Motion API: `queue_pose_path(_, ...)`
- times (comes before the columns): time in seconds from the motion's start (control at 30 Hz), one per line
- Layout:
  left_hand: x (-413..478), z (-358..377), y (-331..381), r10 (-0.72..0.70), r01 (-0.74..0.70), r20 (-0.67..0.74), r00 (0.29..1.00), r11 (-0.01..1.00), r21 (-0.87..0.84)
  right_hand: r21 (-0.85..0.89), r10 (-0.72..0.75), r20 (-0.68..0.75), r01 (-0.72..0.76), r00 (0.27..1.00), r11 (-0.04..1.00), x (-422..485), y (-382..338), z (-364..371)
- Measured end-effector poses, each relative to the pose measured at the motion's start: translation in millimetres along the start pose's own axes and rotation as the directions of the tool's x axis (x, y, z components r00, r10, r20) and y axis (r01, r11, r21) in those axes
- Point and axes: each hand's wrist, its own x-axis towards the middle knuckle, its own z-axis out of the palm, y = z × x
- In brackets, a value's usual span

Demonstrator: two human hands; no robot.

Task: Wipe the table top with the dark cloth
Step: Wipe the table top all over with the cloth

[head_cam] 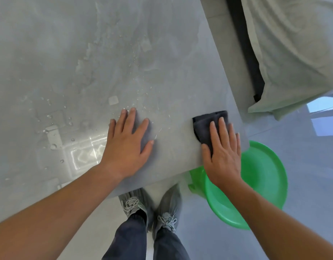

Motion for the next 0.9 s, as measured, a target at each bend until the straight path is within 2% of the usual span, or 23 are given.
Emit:
queue_pose_path(0.07,-0.7,1.4,0.4,-0.011,0.011,-0.013,1.0,1.0,-0.019,0.075,0.218,-0.017,-0.217,0.976,0.973,13.4,3.4,-4.1)
queue_pose_path(0.13,-0.9,2.7,1.7,-0.027,0.025,-0.033,0.999,0.998,-0.062,0.093,0.288,-0.03,-0.284,0.957,0.954,13.7,-12.4,-2.5)
queue_pose_path(0.17,-0.9,2.7,2.9,-0.034,0.031,-0.036,0.999,0.995,-0.095,0.081,0.234,-0.037,-0.23,0.972,0.97,7.1,-23.8,-0.2)
queue_pose_path(0.23,-0.6,-0.2,4.3,-0.058,0.047,-0.057,0.997,0.982,-0.182,0.054,-0.004,-0.019,0.005,1.0,0.999,-14.9,-50.1,7.4)
queue_pose_path(0.3,-1.9,-6.3,0.5,-0.101,0.071,-0.12,0.988,0.969,-0.235,0.016,-0.23,0.046,0.23,0.972,0.973,-40.2,-77.9,18.0)
queue_pose_path(0.33,-2.9,-8.9,-4.0,-0.13,0.092,-0.152,0.98,0.968,-0.235,0.008,-0.28,0.068,0.28,0.958,0.96,-46.7,-88.3,21.9)
queue_pose_path(0.53,1.5,-20.0,-51.5,-0.294,0.283,-0.155,0.943,0.955,-0.089,-0.037,-0.347,0.077,0.35,0.935,0.936,-23.4,-104.1,22.0)
queue_pose_path(0.63,6.0,-24.9,-68.1,-0.289,0.288,-0.114,0.95,0.957,-0.023,-0.074,-0.382,0.098,0.389,0.919,0.918,4.6,-108.9,16.7)
queue_pose_path(0.8,3.2,-27.1,-78.1,-0.248,0.246,-0.105,0.963,0.969,-0.026,-0.011,-0.113,0.008,0.113,0.994,0.994,85.5,-135.5,9.5)
queue_pose_path(0.83,3.3,-28.2,-79.2,-0.246,0.244,-0.115,0.962,0.969,-0.031,-0.018,-0.112,-0.011,0.112,0.994,0.994,83.1,-143.1,11.4)
queue_pose_path(0.9,4.2,-31.7,-79.8,-0.253,0.249,-0.126,0.959,0.967,-0.051,-0.046,-0.252,0.003,0.252,0.968,0.967,57.5,-152.2,17.5)
